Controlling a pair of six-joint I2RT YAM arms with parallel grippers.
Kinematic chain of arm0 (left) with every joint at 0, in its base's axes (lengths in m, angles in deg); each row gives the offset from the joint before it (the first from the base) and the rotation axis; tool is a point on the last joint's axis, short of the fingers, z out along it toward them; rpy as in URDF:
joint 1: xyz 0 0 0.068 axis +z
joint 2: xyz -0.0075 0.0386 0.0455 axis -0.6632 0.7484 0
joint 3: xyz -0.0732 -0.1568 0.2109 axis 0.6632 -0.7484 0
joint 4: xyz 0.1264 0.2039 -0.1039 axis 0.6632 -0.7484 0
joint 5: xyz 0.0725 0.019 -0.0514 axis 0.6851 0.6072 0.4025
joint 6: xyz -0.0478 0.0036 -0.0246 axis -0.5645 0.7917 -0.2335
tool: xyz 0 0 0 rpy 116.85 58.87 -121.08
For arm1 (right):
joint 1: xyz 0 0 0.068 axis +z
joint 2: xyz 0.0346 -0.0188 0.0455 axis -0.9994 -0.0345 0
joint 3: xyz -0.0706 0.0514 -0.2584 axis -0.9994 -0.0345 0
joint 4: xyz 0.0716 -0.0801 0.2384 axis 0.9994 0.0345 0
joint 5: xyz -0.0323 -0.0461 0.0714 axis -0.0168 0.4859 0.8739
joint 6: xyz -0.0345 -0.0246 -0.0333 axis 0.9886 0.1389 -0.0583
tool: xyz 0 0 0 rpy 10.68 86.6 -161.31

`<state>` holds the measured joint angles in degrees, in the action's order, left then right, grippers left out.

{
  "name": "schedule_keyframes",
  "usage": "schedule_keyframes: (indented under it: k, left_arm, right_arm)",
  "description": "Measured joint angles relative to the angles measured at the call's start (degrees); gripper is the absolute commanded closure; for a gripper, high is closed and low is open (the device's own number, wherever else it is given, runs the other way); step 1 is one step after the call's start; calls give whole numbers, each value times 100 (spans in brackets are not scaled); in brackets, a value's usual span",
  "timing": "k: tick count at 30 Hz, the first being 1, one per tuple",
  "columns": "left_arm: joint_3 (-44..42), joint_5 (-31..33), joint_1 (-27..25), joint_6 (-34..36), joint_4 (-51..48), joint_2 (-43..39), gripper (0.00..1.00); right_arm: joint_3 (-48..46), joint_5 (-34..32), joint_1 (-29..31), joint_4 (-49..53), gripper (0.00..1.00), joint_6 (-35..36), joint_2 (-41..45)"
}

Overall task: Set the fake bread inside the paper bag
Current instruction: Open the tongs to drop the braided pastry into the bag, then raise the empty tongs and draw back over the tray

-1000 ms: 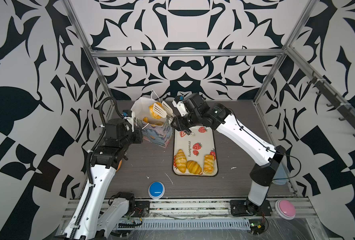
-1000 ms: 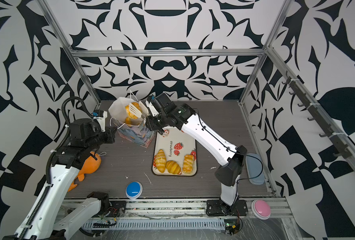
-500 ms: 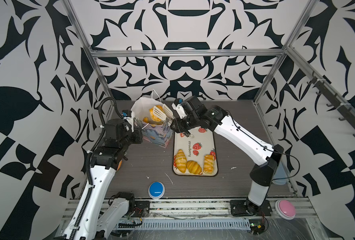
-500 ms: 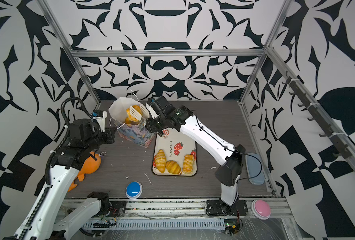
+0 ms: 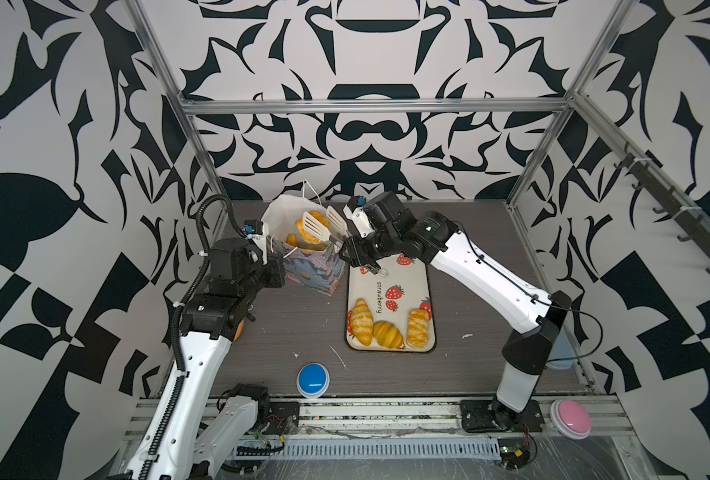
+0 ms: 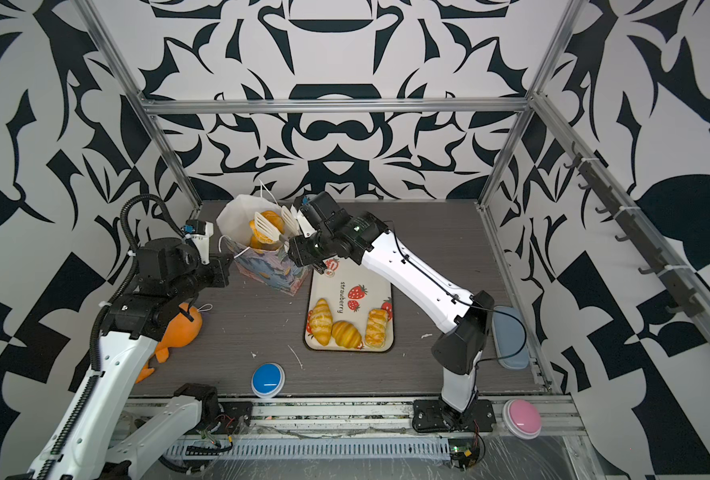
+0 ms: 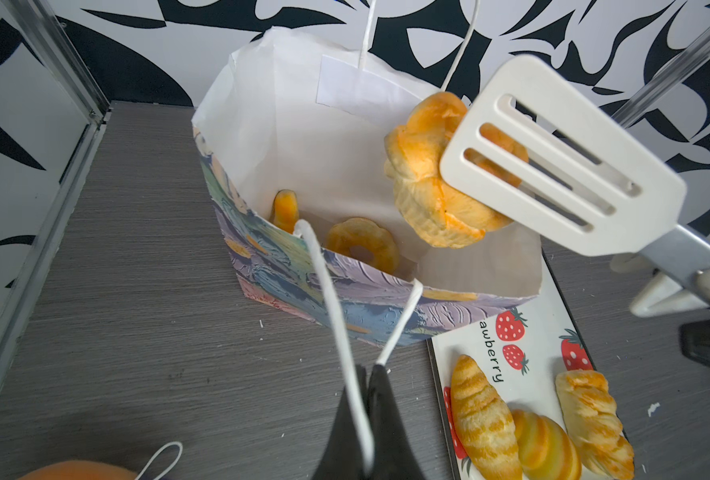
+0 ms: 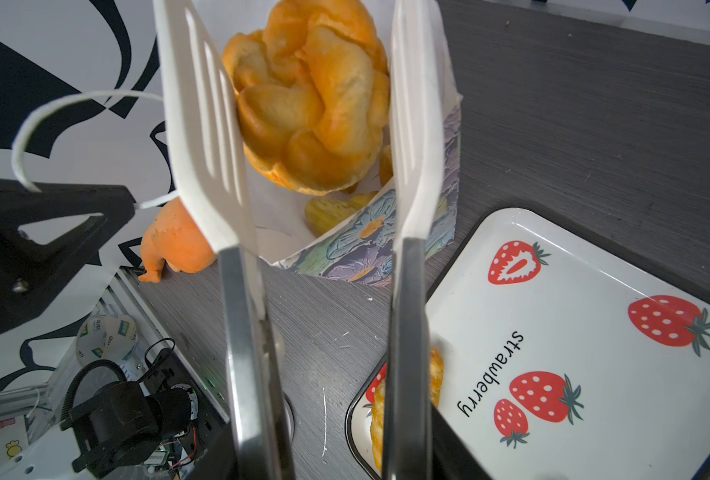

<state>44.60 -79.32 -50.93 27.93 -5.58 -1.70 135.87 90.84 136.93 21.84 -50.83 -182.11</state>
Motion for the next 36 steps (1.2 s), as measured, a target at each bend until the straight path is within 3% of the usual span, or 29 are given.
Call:
schedule_keyframes:
  k: [12,21,36]
  left_arm:
    - [0,0,0,9,0,-11,95]
    - [0,0,0,13,-2,-13,95]
    - [0,-2,0,13,-2,-28,95]
  right_arm:
    - [2,-44,0,11,47,24,72]
    - [-48,-223,2,46,47,28,640]
    - [-1453,-761,-2,227,47,114,1878]
